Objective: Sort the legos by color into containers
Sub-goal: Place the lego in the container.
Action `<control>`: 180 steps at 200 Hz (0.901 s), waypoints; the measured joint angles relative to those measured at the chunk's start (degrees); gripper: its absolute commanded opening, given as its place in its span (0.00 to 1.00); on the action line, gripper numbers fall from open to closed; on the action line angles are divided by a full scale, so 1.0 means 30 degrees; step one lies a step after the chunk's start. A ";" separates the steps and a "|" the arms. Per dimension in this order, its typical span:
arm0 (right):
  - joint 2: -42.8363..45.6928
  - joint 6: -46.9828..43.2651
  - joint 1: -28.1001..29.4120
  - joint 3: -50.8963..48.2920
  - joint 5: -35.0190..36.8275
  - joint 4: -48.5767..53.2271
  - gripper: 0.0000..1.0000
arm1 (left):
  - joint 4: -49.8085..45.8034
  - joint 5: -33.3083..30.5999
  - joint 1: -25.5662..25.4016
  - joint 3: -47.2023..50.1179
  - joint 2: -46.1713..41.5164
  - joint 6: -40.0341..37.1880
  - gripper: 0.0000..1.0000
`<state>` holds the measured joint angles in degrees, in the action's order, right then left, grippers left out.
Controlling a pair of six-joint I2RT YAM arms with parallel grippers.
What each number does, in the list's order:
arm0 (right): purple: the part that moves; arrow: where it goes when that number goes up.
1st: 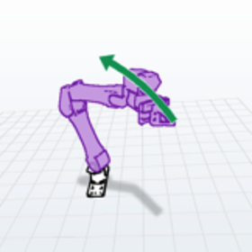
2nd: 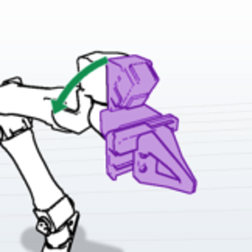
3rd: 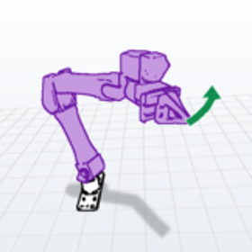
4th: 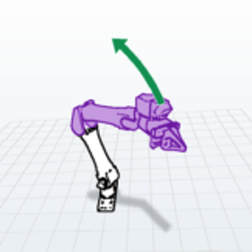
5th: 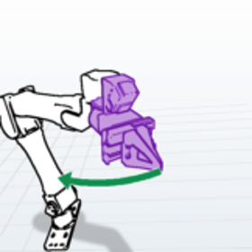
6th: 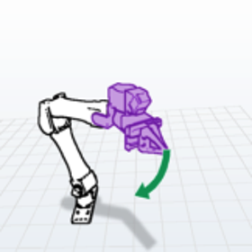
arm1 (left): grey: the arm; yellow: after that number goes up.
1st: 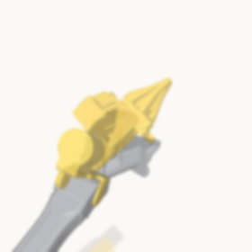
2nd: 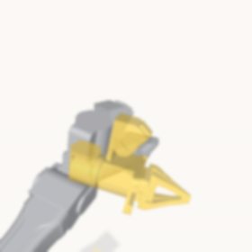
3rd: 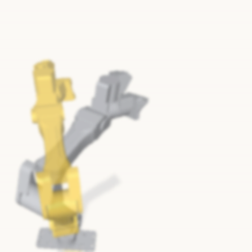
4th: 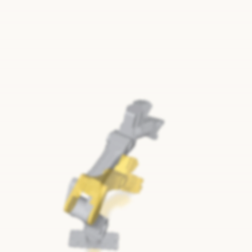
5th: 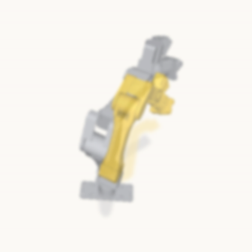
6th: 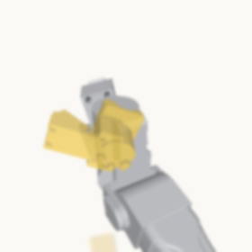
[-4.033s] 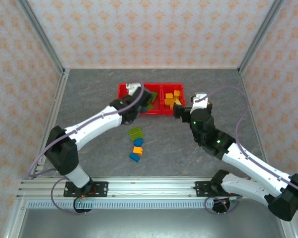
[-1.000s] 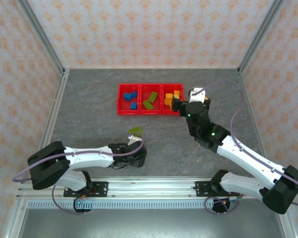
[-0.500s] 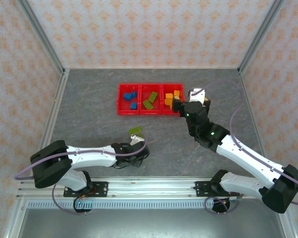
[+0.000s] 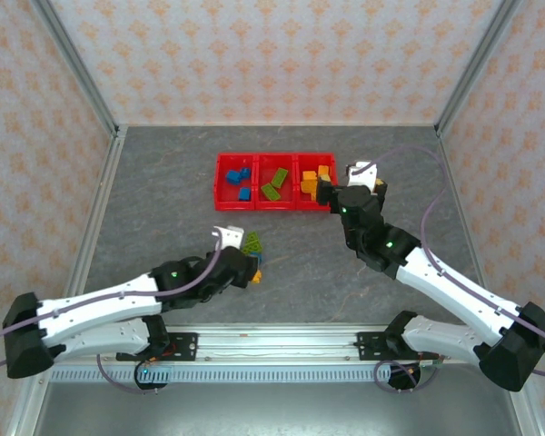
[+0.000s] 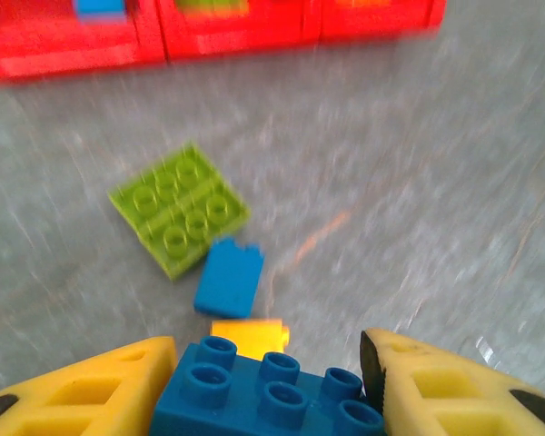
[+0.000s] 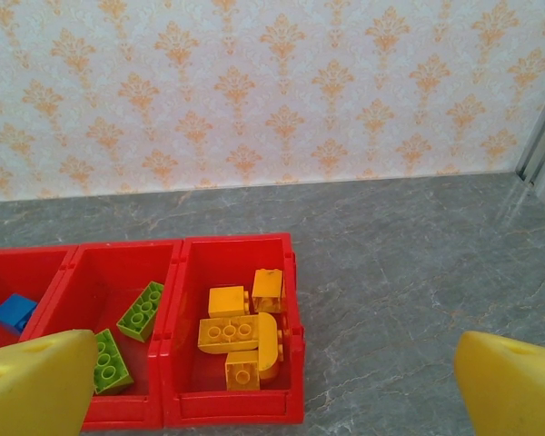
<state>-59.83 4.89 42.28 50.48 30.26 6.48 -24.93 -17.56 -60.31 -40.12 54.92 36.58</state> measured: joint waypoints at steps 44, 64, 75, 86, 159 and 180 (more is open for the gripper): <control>0.0000 0.0000 -0.0044 0.0000 -0.0007 0.0000 1.00 | 0.0758 -0.5056 0.1690 -0.3657 -0.0546 -0.2200 0.41; 0.0007 0.0000 -0.0044 0.0000 -0.0007 0.0007 1.00 | 0.1545 -0.5304 0.4080 -0.4954 0.0794 -0.3577 0.44; 0.0073 0.0007 -0.0044 0.0000 -0.0007 0.0022 1.00 | 0.1880 -0.5166 0.5297 -0.5690 0.1916 -0.4248 0.45; 0.0189 0.0007 -0.0044 0.0000 -0.0007 0.0051 1.00 | 0.2069 -0.4561 0.6557 -0.6506 0.3410 -0.4772 0.45; 0.1690 0.1246 -0.0044 -0.0823 0.0117 0.0430 1.00 | 0.2098 0.0539 1.1701 -1.2305 1.3792 -0.5887 0.46; 0.1916 0.1872 -0.0044 -0.1166 0.0117 0.0685 1.00 | 0.2149 0.1741 1.2371 -1.3136 1.5875 -0.5865 0.47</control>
<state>-54.08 10.50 42.15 46.98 30.61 8.54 -18.48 -12.34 -23.20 -79.53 102.54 18.98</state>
